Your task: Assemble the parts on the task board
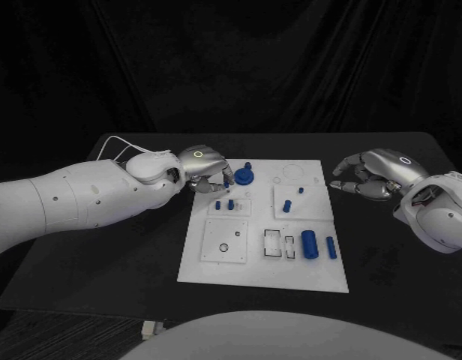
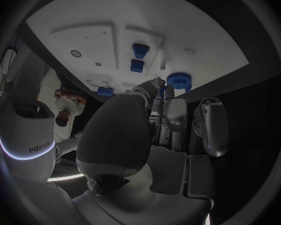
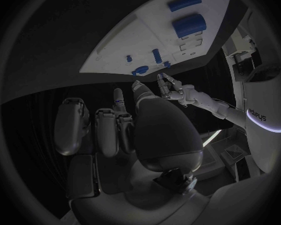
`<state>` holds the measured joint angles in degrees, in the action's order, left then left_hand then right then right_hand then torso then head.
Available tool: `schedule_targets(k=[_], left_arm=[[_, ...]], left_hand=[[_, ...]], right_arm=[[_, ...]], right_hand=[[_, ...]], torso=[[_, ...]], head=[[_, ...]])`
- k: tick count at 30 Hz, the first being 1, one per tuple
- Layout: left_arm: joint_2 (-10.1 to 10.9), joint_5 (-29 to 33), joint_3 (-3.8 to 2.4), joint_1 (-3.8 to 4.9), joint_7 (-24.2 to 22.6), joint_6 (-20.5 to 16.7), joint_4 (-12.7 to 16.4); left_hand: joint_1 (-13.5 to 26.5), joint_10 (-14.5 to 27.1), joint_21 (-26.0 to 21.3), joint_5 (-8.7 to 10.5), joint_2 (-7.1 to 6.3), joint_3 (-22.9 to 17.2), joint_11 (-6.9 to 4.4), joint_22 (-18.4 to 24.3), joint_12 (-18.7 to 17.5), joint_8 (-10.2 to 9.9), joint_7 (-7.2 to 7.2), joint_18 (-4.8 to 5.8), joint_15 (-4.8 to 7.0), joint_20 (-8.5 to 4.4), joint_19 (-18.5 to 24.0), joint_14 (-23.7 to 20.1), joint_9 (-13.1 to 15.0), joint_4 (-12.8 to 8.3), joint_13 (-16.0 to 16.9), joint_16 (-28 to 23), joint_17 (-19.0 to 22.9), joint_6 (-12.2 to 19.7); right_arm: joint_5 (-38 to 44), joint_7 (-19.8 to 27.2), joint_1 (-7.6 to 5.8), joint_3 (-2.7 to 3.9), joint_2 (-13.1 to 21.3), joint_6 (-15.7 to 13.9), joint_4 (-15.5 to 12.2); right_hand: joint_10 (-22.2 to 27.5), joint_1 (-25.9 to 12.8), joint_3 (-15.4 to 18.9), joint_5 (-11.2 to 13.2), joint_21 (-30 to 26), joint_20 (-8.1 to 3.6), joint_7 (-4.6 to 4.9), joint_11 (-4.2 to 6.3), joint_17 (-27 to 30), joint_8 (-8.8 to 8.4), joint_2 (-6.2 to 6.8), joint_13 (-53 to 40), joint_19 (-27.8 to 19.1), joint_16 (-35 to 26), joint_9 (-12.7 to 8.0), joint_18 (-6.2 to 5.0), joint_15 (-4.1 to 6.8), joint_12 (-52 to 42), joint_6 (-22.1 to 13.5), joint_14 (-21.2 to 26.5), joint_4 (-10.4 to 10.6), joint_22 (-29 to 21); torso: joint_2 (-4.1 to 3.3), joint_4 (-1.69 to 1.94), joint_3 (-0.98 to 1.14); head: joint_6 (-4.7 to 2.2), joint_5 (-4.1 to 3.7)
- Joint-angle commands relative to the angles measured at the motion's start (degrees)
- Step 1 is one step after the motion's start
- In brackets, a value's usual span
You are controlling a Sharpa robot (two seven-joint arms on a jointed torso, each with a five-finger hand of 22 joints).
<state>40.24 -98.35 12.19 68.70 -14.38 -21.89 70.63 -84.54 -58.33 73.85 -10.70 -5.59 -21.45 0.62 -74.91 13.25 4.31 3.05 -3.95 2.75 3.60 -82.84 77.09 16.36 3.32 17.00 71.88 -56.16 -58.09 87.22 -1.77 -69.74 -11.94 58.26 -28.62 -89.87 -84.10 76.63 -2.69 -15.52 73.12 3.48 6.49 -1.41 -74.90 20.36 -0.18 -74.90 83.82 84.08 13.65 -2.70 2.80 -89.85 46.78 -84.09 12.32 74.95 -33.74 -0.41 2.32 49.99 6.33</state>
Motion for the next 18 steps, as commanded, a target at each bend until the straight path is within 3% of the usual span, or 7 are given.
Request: schedule_targets(k=[1,8,18], left_arm=[[-0.34,-0.01,-0.04,-0.2,-0.97,0.22,-0.24],[-1.07,-0.01,-0.04,-0.59,-0.89,0.16,-1.17],[-2.34,-0.01,-0.04,-1.39,-0.61,0.06,-3.13]], left_hand=[[0.18,0.14,-0.02,-0.05,-0.21,-0.29,-0.19,-10.43,-0.3,-0.15,-0.03,0.43,-0.02,-0.02,0.42,-0.42,-0.11,0.11,-0.07,0.02,-0.12,0.28],[0.08,-0.28,0.01,-0.33,-0.2,-0.35,-0.26,-10.45,-0.16,-0.2,-0.07,0.44,0.0,-0.01,0.42,-0.46,-0.16,0.02,0.04,-0.01,0.02,0.27],[-0.07,-0.63,-0.21,-0.74,-0.33,-0.4,-0.31,-10.39,-0.09,-0.2,-0.12,0.39,0.03,0.0,0.52,-0.66,-0.21,-0.17,0.12,-0.23,0.48,0.19]], right_arm=[[0.13,-0.38,0.15,0.04,0.07,0.2,0.01],[0.13,-0.31,0.19,0.04,-0.07,0.21,0.11],[0.13,-0.2,0.21,0.04,-0.04,0.18,0.13]], right_hand=[[-5.9,0.74,-0.03,-0.3,-0.34,0.34,-0.09,-0.31,-6.52,0.02,0.13,-15.1,-0.27,-0.34,-0.08,-1.12,-0.45,-0.15,0.47,-3.99,-0.52,9.91],[-5.9,0.79,-0.04,-0.33,-0.47,0.34,-0.08,-0.31,-6.45,0.01,0.13,-15.1,-0.32,-0.4,-0.08,-1.15,-0.46,-0.15,0.47,-3.97,-0.55,9.87],[-5.9,0.85,-0.07,-0.39,-0.55,0.34,-0.07,-0.31,-6.4,0.0,0.13,-15.1,-0.35,-0.44,-0.1,-1.17,-0.46,-0.15,0.47,-3.96,-0.61,9.85]], torso=[[0.01,0.01,-0.03],[0.0,0.01,0.01],[-0.03,-0.03,0.02]], head=[[0.01,0.16],[0.01,0.4],[0.01,0.09]])
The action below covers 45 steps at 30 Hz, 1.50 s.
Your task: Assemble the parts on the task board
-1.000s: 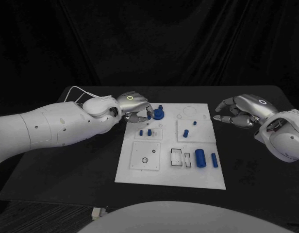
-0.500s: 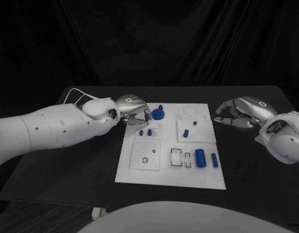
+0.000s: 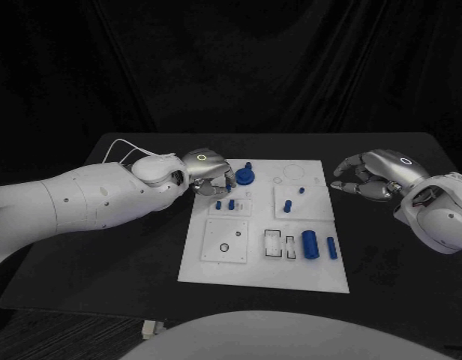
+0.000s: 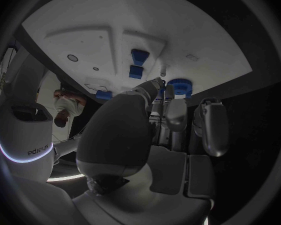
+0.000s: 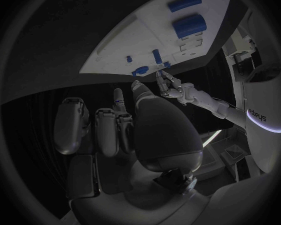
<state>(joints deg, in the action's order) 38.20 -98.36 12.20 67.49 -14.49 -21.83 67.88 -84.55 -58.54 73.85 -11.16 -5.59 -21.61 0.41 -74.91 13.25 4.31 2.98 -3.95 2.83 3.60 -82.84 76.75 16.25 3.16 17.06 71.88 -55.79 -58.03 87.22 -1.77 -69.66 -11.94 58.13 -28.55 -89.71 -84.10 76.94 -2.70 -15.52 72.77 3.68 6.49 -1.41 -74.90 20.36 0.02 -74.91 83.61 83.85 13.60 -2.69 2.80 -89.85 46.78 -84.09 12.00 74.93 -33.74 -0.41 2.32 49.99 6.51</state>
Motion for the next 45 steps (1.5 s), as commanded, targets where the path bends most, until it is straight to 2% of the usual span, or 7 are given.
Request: schedule_targets(k=[1,45], left_arm=[[-0.44,0.0,-0.05,-0.24,-0.48,-0.01,-0.59],[-2.33,0.0,-0.05,-1.59,0.09,1.49,-2.86]], left_hand=[[-0.06,-0.42,-0.21,-0.28,-0.33,-0.24,-0.1,-10.39,-0.09,-0.2,-0.05,0.38,-0.05,0.0,0.52,-0.32,-0.1,0.0,0.06,-0.23,0.12,0.13],[-0.25,-0.43,-1.35,-0.7,-0.29,-0.48,-0.15,-10.07,-0.28,-0.17,-0.18,0.15,0.0,0.01,1.12,-1.3,-0.16,-0.23,0.08,-1.31,1.84,-0.16]], right_arm=[[0.13,-0.2,0.14,0.04,0.1,0.12,-0.03],[0.13,0.08,0.14,0.04,-0.13,0.35,0.09]], right_hand=[[-5.9,0.54,-0.05,-0.4,-0.21,0.13,-0.07,-0.31,-6.4,0.0,-0.08,-15.09,-0.14,-0.21,-0.05,-1.17,-0.46,-0.15,0.48,-3.96,-0.29,9.87],[-5.9,0.72,-0.14,-0.53,-0.24,0.14,-0.06,-0.34,-6.36,0.01,-0.13,-15.09,-0.15,-0.24,-0.09,-1.17,-0.48,-0.15,0.59,-3.94,-0.43,9.86]], torso=[[-0.04,-0.05,0.0],[-0.03,0.04,-0.02]], head=[[0.01,-0.08],[0.01,-0.12]])
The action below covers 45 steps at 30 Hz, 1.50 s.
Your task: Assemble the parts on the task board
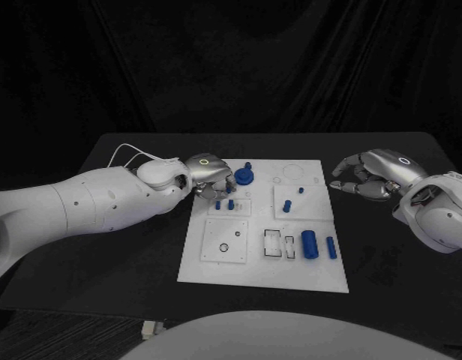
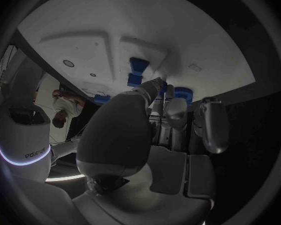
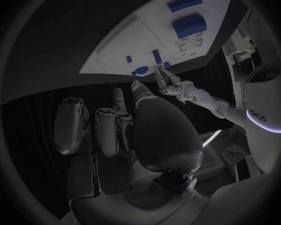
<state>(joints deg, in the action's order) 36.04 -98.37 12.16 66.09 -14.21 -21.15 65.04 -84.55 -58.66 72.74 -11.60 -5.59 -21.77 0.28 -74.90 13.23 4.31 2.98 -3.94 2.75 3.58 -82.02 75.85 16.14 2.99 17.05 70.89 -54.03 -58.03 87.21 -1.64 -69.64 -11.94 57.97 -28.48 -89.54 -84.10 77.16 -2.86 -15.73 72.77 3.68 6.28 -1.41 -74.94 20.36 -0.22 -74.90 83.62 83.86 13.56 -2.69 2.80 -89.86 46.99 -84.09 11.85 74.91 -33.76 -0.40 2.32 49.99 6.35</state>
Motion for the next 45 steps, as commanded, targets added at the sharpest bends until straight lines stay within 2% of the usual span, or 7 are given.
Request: schedule_targets(k=[1,13,23,37,42,44,45], left_arm=[[-0.2,0.0,0.0,-0.21,-0.16,0.9,-0.06],[-0.16,0.0,0.0,-0.31,0.34,1.3,-0.34],[0.08,0.0,0.0,-0.34,0.76,0.11,-0.34],[3.1,0.01,-0.03,0.09,4.89,-7.94,-0.79],[5.33,0.01,-0.03,1.39,6.36,-11.05,-0.53],[6.46,0.01,-0.04,1.91,5.95,-12.13,0.28],[7.11,0.23,-0.04,2.15,5.64,-12.65,0.88]], left_hand=[[-0.25,-0.3,-0.28,-0.27,-0.3,-0.33,-0.02,-10.07,-0.27,-0.17,-0.18,0.14,0.08,0.03,0.32,-0.41,-0.05,-0.07,0.09,-0.31,0.06,-0.15],[-0.01,0.12,-0.64,0.12,-0.74,-0.52,-0.2,-10.0,-0.89,-0.83,-1.17,0.09,0.18,0.07,0.57,-0.86,-0.82,-0.23,0.03,-0.65,0.58,2.31],[1.48,2.51,-1.55,2.4,-1.66,-0.31,0.89,-9.81,-2.94,-0.82,-4.71,-0.04,-0.44,0.3,0.93,-1.38,-2.86,0.71,-0.55,-1.21,1.77,10.01],[1.67,1.96,-1.61,2.61,-2.3,0.02,0.73,-9.8,-2.77,-0.45,-5.3,-0.05,-0.49,0.35,0.85,-1.3,-3.29,0.82,-0.47,-1.27,2.03,10.7],[2.37,1.41,-5.72,2.31,-2.6,0.06,1.16,-8.68,-2.56,-0.32,-4.52,-0.81,-0.54,0.38,2.82,-5.3,-3.58,1.5,-0.23,-6.72,9.6,10.23],[8.04,2.21,-10.08,8.07,-3.05,2.81,1.37,-7.5,-2.79,-0.25,-4.25,-1.47,-1.05,0.74,5.13,-9.86,-3.77,5.94,-0.05,-12.73,17.0,9.85],[9.49,2.53,-11.48,8.7,-2.95,3.68,1.32,-7.12,-2.77,-0.31,-4.38,-1.67,-1.05,0.89,5.88,-10.98,-3.86,7.26,0.11,-14.16,18.56,9.88]], right_arm=[[0.13,-0.05,0.12,0.04,0.03,0.3,-0.09],[0.13,-0.17,0.13,0.04,0.0,0.55,-0.1],[0.13,-0.24,0.13,0.04,0.01,0.64,-0.1],[0.13,-0.87,-1.59,0.05,1.86,0.09,-1.92],[0.13,0.4,-4.39,0.05,1.6,0.79,-2.6],[0.13,0.88,-5.39,0.05,1.31,1.34,-2.74],[0.13,1.13,-5.87,0.05,1.12,1.65,-2.8]], right_hand=[[-5.9,0.5,0.02,-0.32,-0.24,0.15,0.15,-0.34,-6.33,0.01,0.11,-15.1,-0.15,-0.25,-0.06,-1.16,-0.48,-0.14,0.39,-3.94,-0.27,9.88],[-5.9,0.5,0.02,-0.32,-0.24,0.15,0.15,-0.34,-6.33,0.01,0.11,-15.1,-0.15,-0.25,-0.06,-1.16,-0.48,-0.14,0.39,-3.94,-0.27,9.88],[-5.9,0.62,-0.03,-0.34,-0.31,0.16,0.16,-0.34,-6.26,0.01,0.09,-15.1,-0.17,-0.3,-0.09,-1.17,-0.48,-0.14,0.47,-3.92,-0.37,9.87],[-5.8,1.07,-0.14,-0.33,1.58,0.05,0.05,-0.17,-7.14,-0.08,0.17,-14.97,0.72,0.41,-0.33,-0.77,-0.34,-0.08,0.77,-4.22,-0.7,10.47],[15.76,4.59,-1.85,-0.36,-1.82,-0.97,-0.44,1.13,-2.34,-0.9,1.91,21.42,-0.37,-3.23,-1.23,-1.37,0.82,31.06,0.47,-3.21,-1.77,9.55],[18.26,5.08,-2.23,-0.42,-2.01,-1.03,-0.4,1.12,-2.04,-0.93,2.25,26.1,-0.38,-3.47,-1.3,-1.4,0.8,35.96,0.44,-3.17,-1.76,9.52],[24.05,6.25,-3.29,-1.04,-2.73,-0.94,-0.2,0.89,-1.29,-0.92,2.8,34.89,-0.6,-4.07,-1.34,-1.49,0.64,46.3,0.41,-2.99,-1.72,9.33]], torso=[[-0.01,0.02,-0.03],[0.03,0.01,0.02],[0.04,0.0,0.0],[0.4,0.09,-0.12],[0.24,0.1,-0.27],[0.21,0.11,-0.34],[0.18,0.14,-0.35]], head=[[0.01,0.04],[0.01,0.15],[0.01,0.25],[0.01,0.3],[0.01,0.27],[0.01,0.22],[0.01,0.16]])
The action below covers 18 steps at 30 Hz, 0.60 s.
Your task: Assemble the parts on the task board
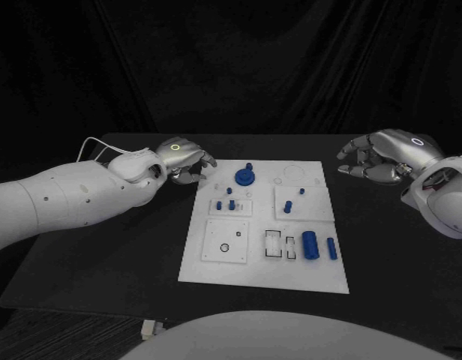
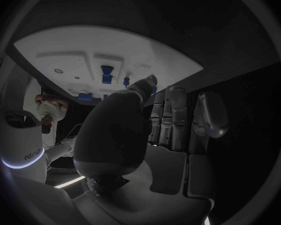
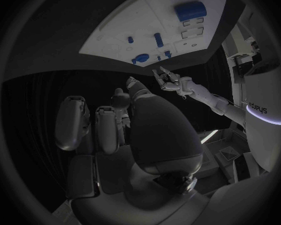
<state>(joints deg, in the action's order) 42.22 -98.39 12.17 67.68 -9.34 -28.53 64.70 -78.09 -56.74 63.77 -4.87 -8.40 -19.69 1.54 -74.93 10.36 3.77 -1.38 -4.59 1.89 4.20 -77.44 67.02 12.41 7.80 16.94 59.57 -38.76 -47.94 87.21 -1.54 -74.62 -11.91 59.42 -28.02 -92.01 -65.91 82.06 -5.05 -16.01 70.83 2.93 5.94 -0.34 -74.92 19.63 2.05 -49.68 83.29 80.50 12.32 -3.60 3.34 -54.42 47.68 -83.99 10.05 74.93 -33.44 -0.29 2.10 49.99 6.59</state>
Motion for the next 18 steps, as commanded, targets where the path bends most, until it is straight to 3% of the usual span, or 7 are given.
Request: schedule_targets(k=[1,6,10,12,15,17,18], left_arm=[[1.61,1.05,-0.05,0.8,0.17,-5.82,1.9],[5.35,15.82,-0.04,1.69,-8.38,-6.78,5.51],[6.88,36.16,-0.03,1.94,-20.59,-0.73,6.66],[7.41,45.75,-0.03,2.0,-25.9,3.5,7.13],[8.06,58.28,-0.01,2.02,-32.99,11.11,7.95],[8.45,63.32,0.0,1.97,-35.95,15.34,8.7],[8.65,65.62,0.0,1.91,-37.13,17.45,9.2]], left_hand=[[5.48,1.33,-5.02,1.57,0.68,2.96,-0.09,-6.43,0.24,0.16,-0.26,-1.38,-0.19,0.58,2.59,-3.25,-0.33,5.19,0.71,-4.27,4.35,-0.23],[9.46,5.32,-29.41,-2.03,1.78,6.44,0.94,0.52,0.24,-0.07,0.24,-4.52,-2.09,2.47,16.56,-12.54,-1.15,8.68,2.26,-12.64,6.02,0.67],[12.48,14.59,-48.75,-5.52,4.44,10.73,3.68,7.83,-1.93,0.02,2.39,-2.83,-7.98,5.29,36.24,-29.6,-1.82,8.05,1.61,-29.41,12.49,0.73],[13.72,20.0,-57.58,-11.42,6.64,15.9,1.03,13.31,-2.82,-0.05,5.12,-2.48,-7.23,6.01,44.72,-36.68,-2.75,8.89,-1.06,-38.98,18.49,0.94],[12.69,38.45,-60.64,-10.48,8.93,18.97,-2.5,26.18,-7.9,0.08,2.64,-0.85,-1.91,4.94,63.97,-59.97,-4.13,8.95,-9.75,-56.16,33.26,3.59],[12.43,43.83,-61.03,-9.98,9.88,20.64,-3.66,33.58,-8.61,-0.38,1.74,-1.0,-1.44,4.69,67.55,-63.27,-5.24,8.94,-12.38,-58.2,36.0,7.09],[12.23,49.21,-61.3,-9.24,10.66,22.54,-5.17,40.0,-9.19,-0.91,0.32,-1.49,-0.64,4.3,69.6,-65.33,-7.45,8.94,-14.59,-59.12,37.59,16.03]], right_arm=[[0.14,1.25,-1.37,0.02,-0.56,1.62,-0.37],[0.35,2.27,-3.44,0.02,-2.41,3.95,-0.37],[4.31,3.46,-4.07,0.02,-4.24,5.26,0.02],[6.93,3.9,-4.21,0.02,-5.29,6.38,0.33],[10.35,4.16,-4.27,0.02,-7.05,8.93,1.02],[11.6,4.12,-4.14,0.02,-8.0,11.02,1.51],[12.09,4.09,-4.01,0.02,-8.46,12.03,1.79]], right_hand=[[6.77,2.08,-1.84,-2.09,-1.35,-0.09,0.27,-0.38,-0.89,-0.29,1.28,11.99,-0.45,-1.06,-0.17,-0.66,-0.08,14.36,-0.47,-2.97,0.12,9.17],[14.97,3.69,-6.45,-8.74,-5.01,2.27,0.79,-4.43,1.54,-0.52,4.41,24.63,-1.92,-2.99,-0.47,-0.97,-3.34,31.64,-1.0,-1.81,1.0,8.37],[20.62,2.73,-6.62,-4.26,-6.5,2.33,-0.72,-5.03,2.17,-2.42,5.51,28.79,-2.73,-3.4,-1.3,-1.56,-2.48,36.27,-0.13,-1.12,1.34,8.12],[22.01,2.3,-6.04,-3.4,-6.24,2.05,-2.53,-4.65,2.29,-4.05,5.84,30.61,-2.64,-3.39,-1.89,-1.46,-2.16,37.13,0.5,-0.95,1.4,8.29],[21.93,2.85,-6.15,-5.7,-5.47,1.76,-2.59,-4.2,1.92,-5.33,5.92,32.07,-2.33,-2.98,-2.31,-1.28,-1.82,37.16,1.48,-1.01,0.86,8.58],[23.15,3.49,-6.61,-5.38,-5.68,1.65,-2.8,-4.25,2.24,-7.29,6.13,33.77,-2.39,-3.14,-3.14,-1.31,-1.83,38.01,0.71,-0.85,0.17,8.56],[24.28,3.66,-7.03,-2.6,-5.77,1.8,-2.74,-4.45,2.45,-8.38,6.27,35.3,-2.38,-3.25,-3.72,-1.26,-1.86,38.79,0.78,-0.78,0.12,8.55]], torso=[[-0.17,0.11,-0.17],[-0.3,0.2,-0.19],[-0.23,0.27,-0.36],[-0.23,0.43,-0.48],[-0.32,0.56,-0.47],[-0.39,0.75,-0.64],[-0.43,0.83,-0.72]], head=[[0.01,-0.16],[0.01,-0.05],[0.01,0.26],[0.01,0.26],[0.01,0.24],[0.01,-0.04],[0.01,-0.21]])
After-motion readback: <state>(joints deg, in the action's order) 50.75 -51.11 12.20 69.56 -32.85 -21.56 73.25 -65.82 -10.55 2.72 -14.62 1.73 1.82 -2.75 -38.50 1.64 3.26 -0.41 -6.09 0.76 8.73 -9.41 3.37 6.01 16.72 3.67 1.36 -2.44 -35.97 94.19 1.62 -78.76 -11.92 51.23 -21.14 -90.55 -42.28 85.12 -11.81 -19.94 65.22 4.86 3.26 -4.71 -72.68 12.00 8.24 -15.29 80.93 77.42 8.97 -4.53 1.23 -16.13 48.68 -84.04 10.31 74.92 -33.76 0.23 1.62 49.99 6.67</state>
